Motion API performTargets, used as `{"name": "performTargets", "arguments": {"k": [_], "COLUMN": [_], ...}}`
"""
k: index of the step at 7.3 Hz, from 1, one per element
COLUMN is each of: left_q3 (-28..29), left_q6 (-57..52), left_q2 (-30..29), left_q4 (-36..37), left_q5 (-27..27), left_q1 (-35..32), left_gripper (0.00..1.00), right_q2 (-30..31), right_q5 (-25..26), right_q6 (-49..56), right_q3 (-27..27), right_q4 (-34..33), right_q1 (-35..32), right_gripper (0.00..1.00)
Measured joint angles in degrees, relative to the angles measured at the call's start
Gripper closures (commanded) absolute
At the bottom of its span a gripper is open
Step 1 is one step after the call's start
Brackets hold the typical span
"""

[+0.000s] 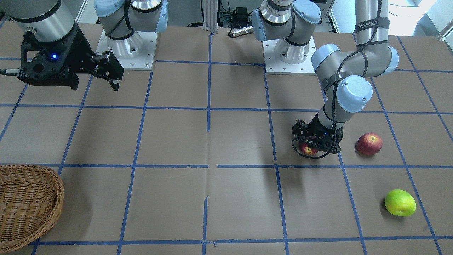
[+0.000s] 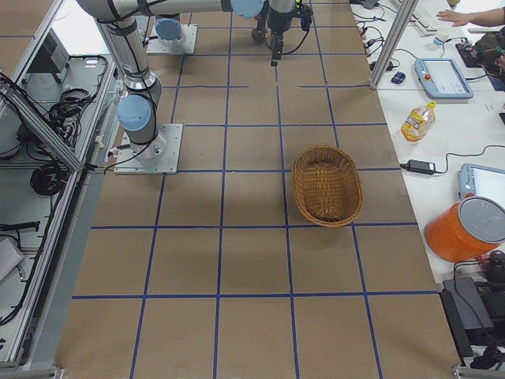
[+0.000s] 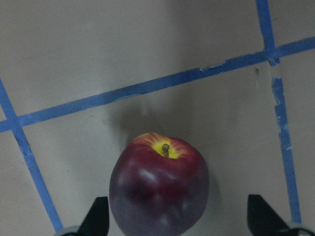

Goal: Put all apples into basket
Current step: 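Carry the dark red apple to the table center with left gripper, release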

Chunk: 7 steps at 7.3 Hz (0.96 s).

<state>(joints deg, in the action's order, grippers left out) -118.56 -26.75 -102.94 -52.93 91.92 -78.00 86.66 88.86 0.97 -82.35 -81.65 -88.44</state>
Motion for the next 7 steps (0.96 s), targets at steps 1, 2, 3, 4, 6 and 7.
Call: {"name": "performTargets", "arguments": {"k": [1, 2, 3, 4, 6, 7], "left_q3": [-0.2, -0.3, -0.1, 0.2, 3.0, 5.6], "left_q6": [-0.1, -0.1, 0.0, 1.2, 11.6, 19.5], "left_q2": [-1.0, -1.7, -2.2, -2.3, -2.1, -2.4], "left_q4": [0.6, 1.1, 1.9, 2.3, 1.8, 0.9], "left_q5": [0.0, 0.4, 1.0, 1.3, -2.3, -4.9], "left_q1": [0.0, 0.0, 0.0, -0.1, -1.9, -4.7], "left_gripper": [0.56, 0.72, 0.74, 0.74, 0.74, 0.74], "right_q2": [0.0, 0.0, 0.0, 0.2, 0.5, 0.6], "right_q5": [0.0, 0.0, 0.0, 0.0, 0.0, 0.0], "right_q6": [0.0, 0.0, -0.1, -0.1, -0.1, -0.1], "right_q3": [0.0, 0.0, -0.3, -0.9, -1.7, -1.8], "right_q4": [0.0, 0.0, -0.1, -0.3, -0.7, -0.8], "right_q1": [0.0, 0.0, 0.0, 0.0, 0.0, 0.0], "right_gripper": [0.00, 0.00, 0.00, 0.00, 0.00, 0.00]}}
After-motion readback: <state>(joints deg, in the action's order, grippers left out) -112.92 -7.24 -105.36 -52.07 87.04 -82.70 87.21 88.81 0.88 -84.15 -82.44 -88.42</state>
